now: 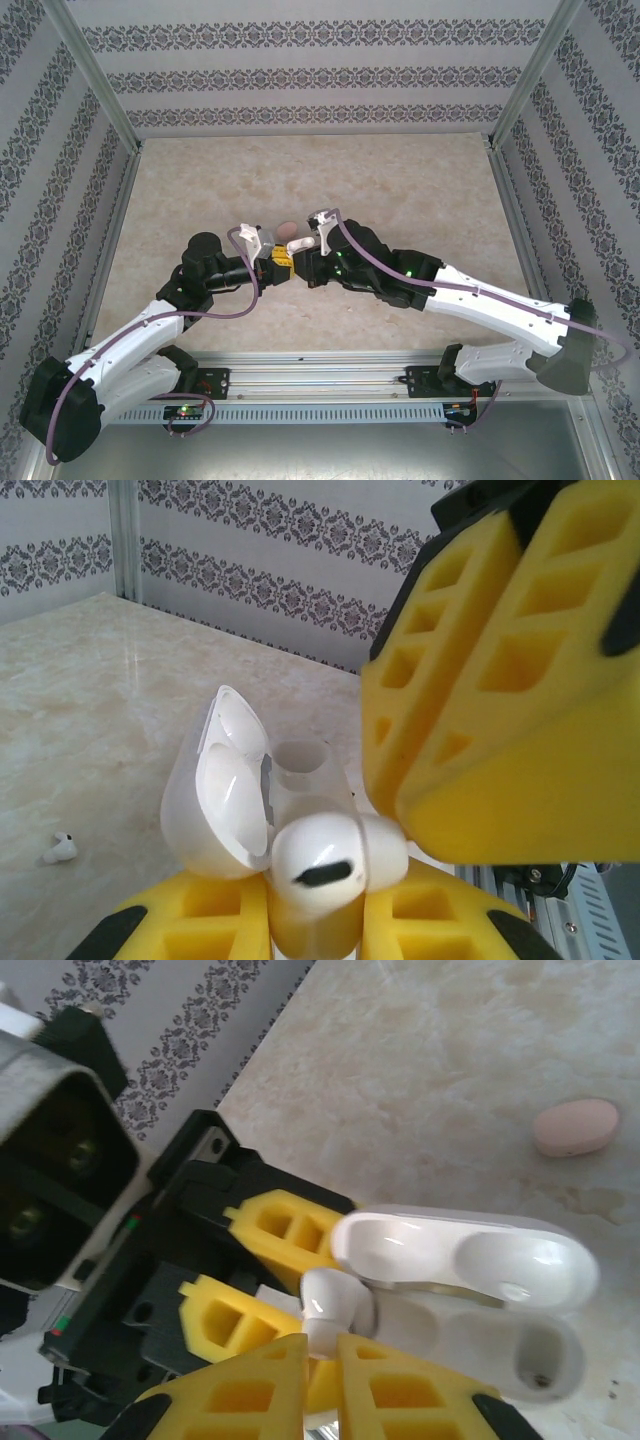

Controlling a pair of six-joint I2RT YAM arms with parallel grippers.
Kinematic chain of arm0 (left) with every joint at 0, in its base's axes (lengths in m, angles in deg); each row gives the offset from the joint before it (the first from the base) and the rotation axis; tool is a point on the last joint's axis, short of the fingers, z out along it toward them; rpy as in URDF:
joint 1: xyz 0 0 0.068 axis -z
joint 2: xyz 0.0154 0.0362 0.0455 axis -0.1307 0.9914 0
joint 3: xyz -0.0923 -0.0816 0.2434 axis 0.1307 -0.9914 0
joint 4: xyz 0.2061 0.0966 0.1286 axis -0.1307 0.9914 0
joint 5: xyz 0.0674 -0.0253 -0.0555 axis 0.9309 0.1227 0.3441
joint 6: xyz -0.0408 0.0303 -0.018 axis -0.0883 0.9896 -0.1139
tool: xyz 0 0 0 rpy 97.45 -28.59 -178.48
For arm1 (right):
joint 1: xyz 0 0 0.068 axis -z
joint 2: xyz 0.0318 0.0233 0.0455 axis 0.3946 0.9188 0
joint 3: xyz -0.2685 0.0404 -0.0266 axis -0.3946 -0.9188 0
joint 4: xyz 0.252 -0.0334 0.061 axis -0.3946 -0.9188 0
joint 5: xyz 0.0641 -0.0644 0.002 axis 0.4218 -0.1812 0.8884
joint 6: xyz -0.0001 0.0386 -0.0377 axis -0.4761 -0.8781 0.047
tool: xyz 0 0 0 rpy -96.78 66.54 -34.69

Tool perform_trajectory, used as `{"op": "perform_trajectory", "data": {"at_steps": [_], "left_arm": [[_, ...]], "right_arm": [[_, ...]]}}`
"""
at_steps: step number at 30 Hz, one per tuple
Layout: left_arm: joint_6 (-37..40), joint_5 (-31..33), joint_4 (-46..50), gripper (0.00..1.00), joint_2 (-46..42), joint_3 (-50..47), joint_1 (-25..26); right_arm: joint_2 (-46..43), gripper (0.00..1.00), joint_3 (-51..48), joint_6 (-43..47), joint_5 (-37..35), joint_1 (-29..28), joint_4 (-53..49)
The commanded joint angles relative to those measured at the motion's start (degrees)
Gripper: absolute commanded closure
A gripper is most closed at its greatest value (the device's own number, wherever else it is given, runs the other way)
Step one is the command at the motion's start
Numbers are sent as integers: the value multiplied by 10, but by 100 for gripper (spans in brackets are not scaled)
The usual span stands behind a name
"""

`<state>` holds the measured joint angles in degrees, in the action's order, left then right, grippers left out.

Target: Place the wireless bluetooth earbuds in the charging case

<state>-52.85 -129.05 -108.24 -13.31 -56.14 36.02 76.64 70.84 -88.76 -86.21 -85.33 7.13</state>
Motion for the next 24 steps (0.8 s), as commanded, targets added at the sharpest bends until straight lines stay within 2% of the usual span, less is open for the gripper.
{"op": "perform_trajectory", "data": {"at_steps": [1,8,24], "left_arm": [[17,-8,-26,95,-1,-3,4],[21,-10,-23,95,-2,-3,4],[16,-9,-21,95,-8,-5,4]], "right_arm": [[2,87,27,3,-17,-10,-9],[-5,88,35,-6,-47,-11,-30],[21,90,52,-1,-7,-22,-35]]}}
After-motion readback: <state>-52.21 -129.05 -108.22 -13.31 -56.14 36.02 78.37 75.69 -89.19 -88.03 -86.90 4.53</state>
